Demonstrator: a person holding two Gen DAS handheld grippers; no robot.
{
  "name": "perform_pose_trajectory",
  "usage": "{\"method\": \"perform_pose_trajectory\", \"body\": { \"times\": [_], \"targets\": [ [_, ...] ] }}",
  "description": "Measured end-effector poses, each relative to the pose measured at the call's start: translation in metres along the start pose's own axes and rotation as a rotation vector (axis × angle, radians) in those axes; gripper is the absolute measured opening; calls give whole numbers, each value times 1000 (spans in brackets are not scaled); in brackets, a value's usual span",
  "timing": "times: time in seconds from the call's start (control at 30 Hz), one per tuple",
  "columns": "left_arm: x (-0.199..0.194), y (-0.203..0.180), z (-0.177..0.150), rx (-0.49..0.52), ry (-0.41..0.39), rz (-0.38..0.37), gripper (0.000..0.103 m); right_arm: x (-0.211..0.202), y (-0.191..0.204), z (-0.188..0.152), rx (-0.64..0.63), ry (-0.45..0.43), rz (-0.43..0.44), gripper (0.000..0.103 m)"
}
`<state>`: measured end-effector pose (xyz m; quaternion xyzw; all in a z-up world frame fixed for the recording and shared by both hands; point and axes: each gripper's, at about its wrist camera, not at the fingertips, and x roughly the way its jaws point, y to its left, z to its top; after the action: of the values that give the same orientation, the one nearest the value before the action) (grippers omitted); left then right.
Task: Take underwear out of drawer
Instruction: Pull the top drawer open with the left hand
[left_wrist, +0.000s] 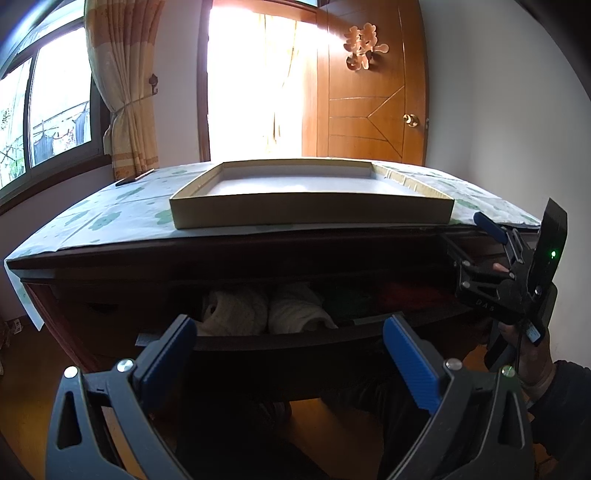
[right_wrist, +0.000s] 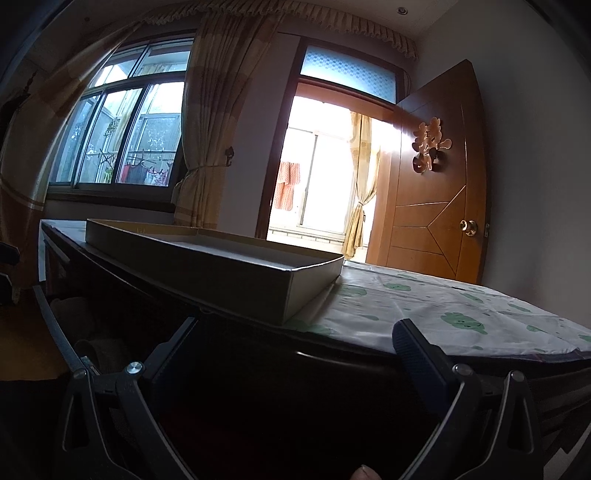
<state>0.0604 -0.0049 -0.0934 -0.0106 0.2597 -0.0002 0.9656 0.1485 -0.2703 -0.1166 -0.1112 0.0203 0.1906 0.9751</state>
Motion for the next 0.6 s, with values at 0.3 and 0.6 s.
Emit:
{"method": "perform_pose_trajectory", "body": {
  "times": [0.3, 0.6],
  "targets": [
    [-1, 1, -3, 5, 17, -3, 103, -15, -3, 0, 39, 2, 5, 102],
    [-6, 2, -7, 7, 22, -7, 103, -30, 0, -1, 54, 20, 6, 102]
  ]
}}
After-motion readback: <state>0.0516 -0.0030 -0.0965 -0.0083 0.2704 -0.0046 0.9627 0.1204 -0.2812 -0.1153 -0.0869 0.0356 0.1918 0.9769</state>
